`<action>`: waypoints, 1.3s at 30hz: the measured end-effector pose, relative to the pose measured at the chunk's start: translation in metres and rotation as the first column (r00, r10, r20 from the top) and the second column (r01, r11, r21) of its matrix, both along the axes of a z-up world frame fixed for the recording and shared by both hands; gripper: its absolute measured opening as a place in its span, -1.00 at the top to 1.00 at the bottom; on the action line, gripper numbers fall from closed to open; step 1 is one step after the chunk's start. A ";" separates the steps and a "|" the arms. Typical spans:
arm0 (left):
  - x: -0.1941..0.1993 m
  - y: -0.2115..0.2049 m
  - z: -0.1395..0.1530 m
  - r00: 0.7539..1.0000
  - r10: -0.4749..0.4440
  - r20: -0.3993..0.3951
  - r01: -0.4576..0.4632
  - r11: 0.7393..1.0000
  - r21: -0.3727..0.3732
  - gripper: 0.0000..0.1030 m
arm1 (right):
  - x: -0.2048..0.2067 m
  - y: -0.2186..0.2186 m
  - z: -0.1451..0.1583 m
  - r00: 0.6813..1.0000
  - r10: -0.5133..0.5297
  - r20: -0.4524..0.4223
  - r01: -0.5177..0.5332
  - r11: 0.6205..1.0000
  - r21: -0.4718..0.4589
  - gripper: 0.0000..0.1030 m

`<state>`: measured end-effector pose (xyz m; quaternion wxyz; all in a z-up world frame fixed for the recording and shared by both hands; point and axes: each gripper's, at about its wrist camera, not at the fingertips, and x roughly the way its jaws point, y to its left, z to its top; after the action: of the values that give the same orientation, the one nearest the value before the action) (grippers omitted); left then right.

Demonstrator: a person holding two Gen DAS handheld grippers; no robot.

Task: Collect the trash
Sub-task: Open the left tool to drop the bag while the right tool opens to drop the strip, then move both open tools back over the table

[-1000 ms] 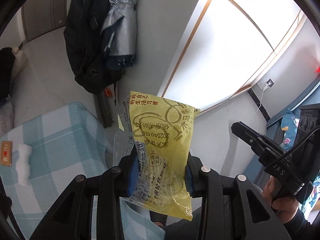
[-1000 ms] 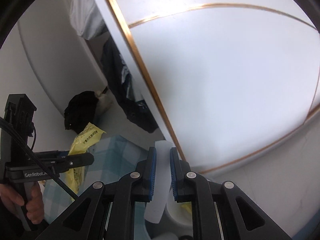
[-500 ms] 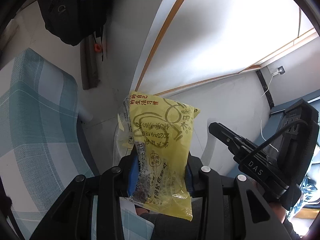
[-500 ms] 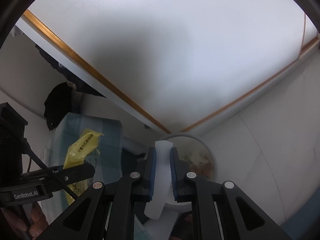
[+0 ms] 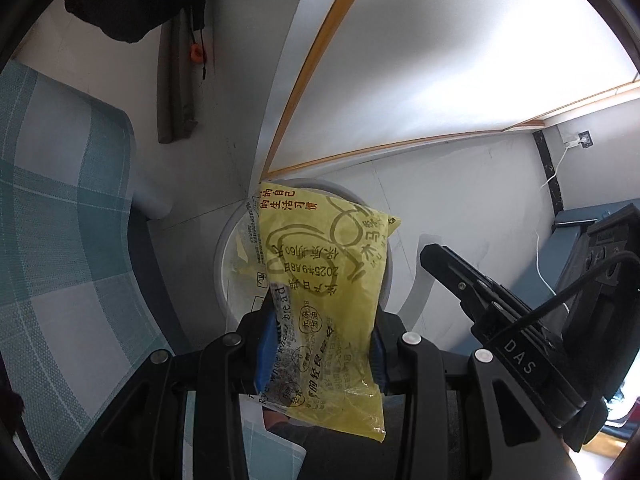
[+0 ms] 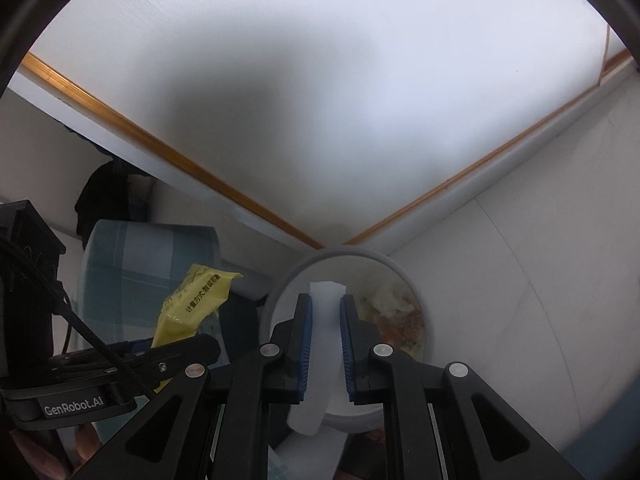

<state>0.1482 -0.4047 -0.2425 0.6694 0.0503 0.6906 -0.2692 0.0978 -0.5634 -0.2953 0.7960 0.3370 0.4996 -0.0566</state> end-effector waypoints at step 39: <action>0.001 0.003 0.007 0.999 -0.011 0.049 0.009 0.999 0.035 -0.39 | -0.033 -0.046 0.017 0.972 -0.235 0.029 0.231 0.968 0.098 0.08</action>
<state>0.1496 -0.4019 -0.2359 0.6840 0.0721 0.6781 -0.2590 0.0652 -0.6098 -0.2787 0.7772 0.4314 0.4424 -0.1193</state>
